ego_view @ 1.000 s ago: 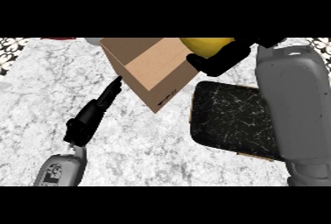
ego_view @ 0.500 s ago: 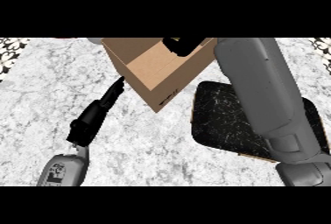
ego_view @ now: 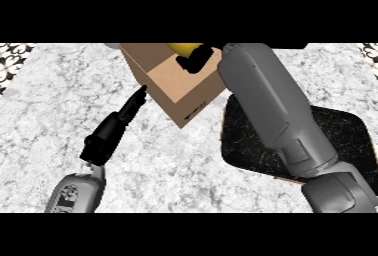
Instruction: Pick the lemon from the tray and place it in the cardboard box
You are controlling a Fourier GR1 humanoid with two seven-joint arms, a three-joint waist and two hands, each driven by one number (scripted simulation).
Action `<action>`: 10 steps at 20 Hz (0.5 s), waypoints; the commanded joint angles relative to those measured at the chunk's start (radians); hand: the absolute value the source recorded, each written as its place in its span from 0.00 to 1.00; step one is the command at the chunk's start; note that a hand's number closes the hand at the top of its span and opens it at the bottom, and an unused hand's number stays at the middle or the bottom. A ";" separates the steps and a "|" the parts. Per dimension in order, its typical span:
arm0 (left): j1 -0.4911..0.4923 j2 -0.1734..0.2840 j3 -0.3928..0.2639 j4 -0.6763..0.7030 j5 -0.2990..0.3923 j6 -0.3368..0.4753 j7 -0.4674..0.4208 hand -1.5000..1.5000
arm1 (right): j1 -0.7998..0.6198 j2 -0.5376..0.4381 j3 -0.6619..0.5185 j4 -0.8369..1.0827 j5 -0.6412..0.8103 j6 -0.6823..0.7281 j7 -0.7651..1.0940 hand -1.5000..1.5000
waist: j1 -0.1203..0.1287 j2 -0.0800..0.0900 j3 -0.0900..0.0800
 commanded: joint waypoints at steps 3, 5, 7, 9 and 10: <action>0.033 -0.002 -0.022 -0.007 -0.019 0.000 -0.025 0.50 | -0.002 0.031 -0.069 0.204 -0.043 0.014 0.007 0.00 | 0.010 0.004 0.000; -0.016 -0.013 -0.015 -0.016 0.005 -0.011 0.020 0.50 | -0.026 0.041 -0.089 0.265 -0.068 0.021 0.011 0.00 | 0.022 0.008 0.000; -0.006 0.018 0.013 0.030 0.006 -0.022 -0.044 0.50 | -0.061 0.031 -0.100 0.315 -0.056 0.015 -0.020 0.00 | 0.020 0.011 0.000; -0.017 -0.021 -0.027 0.017 -0.024 0.007 -0.002 0.50 | -0.042 0.042 -0.123 0.330 -0.099 -0.020 -0.069 0.00 | 0.026 0.012 0.000; 0.051 -0.015 -0.031 -0.029 -0.028 0.015 -0.016 0.50 | -0.034 0.031 -0.160 0.321 -0.121 0.000 -0.095 0.00 | 0.023 0.008 0.001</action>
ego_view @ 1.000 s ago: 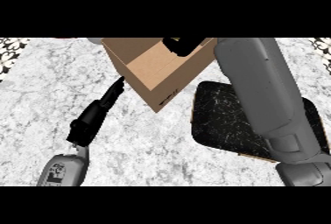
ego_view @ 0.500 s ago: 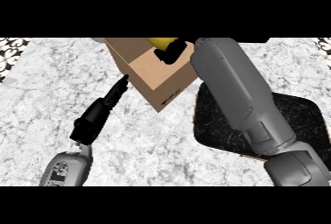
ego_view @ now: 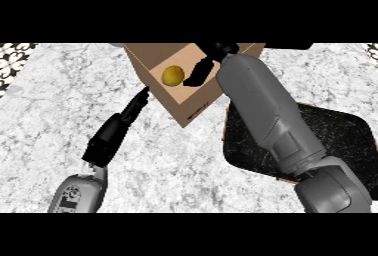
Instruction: Pick the lemon from the tray and place it in the cardboard box
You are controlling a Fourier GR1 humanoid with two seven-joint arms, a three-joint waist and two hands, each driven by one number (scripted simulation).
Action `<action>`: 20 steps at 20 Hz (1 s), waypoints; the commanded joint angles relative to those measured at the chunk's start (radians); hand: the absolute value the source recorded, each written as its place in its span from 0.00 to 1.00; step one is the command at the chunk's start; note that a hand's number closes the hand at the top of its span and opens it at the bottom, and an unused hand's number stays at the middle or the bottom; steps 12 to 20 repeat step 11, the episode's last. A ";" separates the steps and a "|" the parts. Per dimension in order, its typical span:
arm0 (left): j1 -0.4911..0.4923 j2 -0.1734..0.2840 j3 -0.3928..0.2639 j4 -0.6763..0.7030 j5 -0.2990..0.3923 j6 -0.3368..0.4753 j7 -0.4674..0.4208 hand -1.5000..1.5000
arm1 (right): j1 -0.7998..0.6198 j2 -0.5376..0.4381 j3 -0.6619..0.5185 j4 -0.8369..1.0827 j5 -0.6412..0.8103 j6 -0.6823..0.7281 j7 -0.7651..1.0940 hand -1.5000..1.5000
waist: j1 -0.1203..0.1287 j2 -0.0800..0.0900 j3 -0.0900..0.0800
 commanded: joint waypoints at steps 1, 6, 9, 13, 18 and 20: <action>-0.003 0.006 0.009 0.010 -0.001 0.000 -0.023 0.50 | -0.016 0.006 -0.086 0.038 -0.085 0.020 -0.065 0.00 | -0.004 0.001 0.000; 0.041 -0.005 -0.011 -0.010 -0.007 0.004 -0.034 0.50 | 0.014 -0.045 -0.266 0.019 -0.262 0.017 -0.143 0.00 | 0.005 0.004 0.002; -0.002 -0.005 0.001 -0.011 0.001 0.002 0.001 0.50 | -0.026 -0.070 -0.357 0.043 -0.357 0.089 -0.120 0.00 | 0.006 0.005 0.002; -0.044 -0.009 0.007 0.009 0.004 0.002 0.009 0.50 | -0.038 -0.156 -0.400 0.059 -0.398 0.170 -0.129 0.00 | 0.004 0.011 0.002; -0.044 -0.009 0.007 0.009 0.004 0.002 0.009 0.50 | -0.038 -0.156 -0.400 0.059 -0.398 0.170 -0.129 0.00 | 0.004 0.011 0.002; -0.044 -0.009 0.007 0.009 0.004 0.002 0.009 0.50 | -0.038 -0.156 -0.400 0.059 -0.398 0.170 -0.129 0.00 | 0.004 0.011 0.002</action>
